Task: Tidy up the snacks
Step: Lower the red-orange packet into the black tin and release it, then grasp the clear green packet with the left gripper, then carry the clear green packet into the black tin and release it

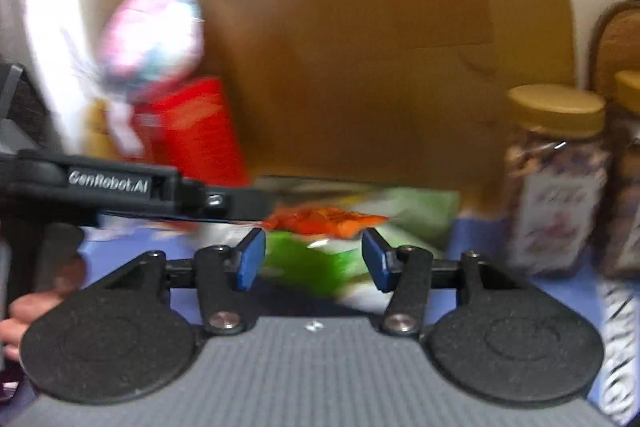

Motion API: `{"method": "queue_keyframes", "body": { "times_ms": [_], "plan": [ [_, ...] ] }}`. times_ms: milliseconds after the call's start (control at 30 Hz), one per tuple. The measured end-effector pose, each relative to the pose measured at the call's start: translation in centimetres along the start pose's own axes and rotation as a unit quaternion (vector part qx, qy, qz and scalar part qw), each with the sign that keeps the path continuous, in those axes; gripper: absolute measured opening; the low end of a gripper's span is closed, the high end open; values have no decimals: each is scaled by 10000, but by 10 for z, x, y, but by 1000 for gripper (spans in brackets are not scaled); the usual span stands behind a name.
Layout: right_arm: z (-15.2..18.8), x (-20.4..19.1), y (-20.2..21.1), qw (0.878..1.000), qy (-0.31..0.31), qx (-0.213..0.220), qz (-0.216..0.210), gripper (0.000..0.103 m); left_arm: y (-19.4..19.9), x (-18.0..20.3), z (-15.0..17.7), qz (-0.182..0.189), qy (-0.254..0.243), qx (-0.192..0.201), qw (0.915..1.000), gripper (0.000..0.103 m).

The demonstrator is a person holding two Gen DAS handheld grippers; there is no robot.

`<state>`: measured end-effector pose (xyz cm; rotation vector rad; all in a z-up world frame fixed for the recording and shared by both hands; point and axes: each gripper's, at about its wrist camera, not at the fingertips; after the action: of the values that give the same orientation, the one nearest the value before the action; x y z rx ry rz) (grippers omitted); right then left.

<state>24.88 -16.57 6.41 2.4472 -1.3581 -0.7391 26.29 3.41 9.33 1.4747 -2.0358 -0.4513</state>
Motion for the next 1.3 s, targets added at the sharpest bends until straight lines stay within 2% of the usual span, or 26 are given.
{"method": "queue_keyframes", "body": {
  "times_ms": [67,133,233,367,433,467,533,600,633,700,800,867,933,1033,1200,1300],
  "plan": [
    [0,10,-3,9998,-54,71,192,56,1,-4,2,-201,57,51,9998,40],
    [5,21,11,9991,-382,189,12,56,18,-12,10,51,204,140,9997,40],
    [25,21,44,9966,-703,288,-318,56,57,-16,34,179,211,235,9993,40],
    [72,13,81,9893,-1074,-129,-983,57,103,-18,96,174,175,127,9996,42],
    [99,7,86,9824,-1359,-537,-1165,56,114,-23,125,150,281,-72,9995,42],
    [112,5,86,9786,-1505,-758,-1179,55,115,-27,141,167,426,-206,9987,42],
    [129,1,84,9747,-1684,-936,-1132,54,115,-34,161,292,648,-412,9966,42],
    [136,-1,77,9696,-1891,-1126,-1073,48,107,-41,171,367,909,-569,9936,42],
    [137,-5,73,9692,-1886,-1174,-1063,44,104,-44,174,469,1006,-598,9920,42],
    [137,-13,66,9729,-1742,-1165,-973,43,94,-51,180,606,1245,-674,9881,41],
    [139,-28,49,9692,-1835,-1194,-1128,39,91,-55,183,743,1360,-554,9864,42],
    [137,-40,43,9708,-1757,-1209,-1099,27,90,-55,184,745,1392,-539,9860,42],
    [137,-40,43,9700,-1801,-1235,-1067,25,91,-55,185,723,1350,-519,9868,41],
    [142,-23,49,9550,-2337,-1341,-1242,22,92,-52,186,765,1371,-553,9860,41],
    [153,17,69,9106,-3599,-1162,-1667,21,102,-51,184,1307,1683,-431,9761,46],
    [156,35,78,8875,-4026,-1061,-1974,21,105,-41,178,1422,1619,-387,9757,51]
  ]
}}
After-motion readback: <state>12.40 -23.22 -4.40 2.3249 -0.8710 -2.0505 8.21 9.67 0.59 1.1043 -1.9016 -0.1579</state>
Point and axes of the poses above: each gripper's, at about its wrist camera, not at the fingertips, and y roughly against the way its jaws point, x to its right, z to its underside, and after that the axes turned 5 degrees about -y, right-handed
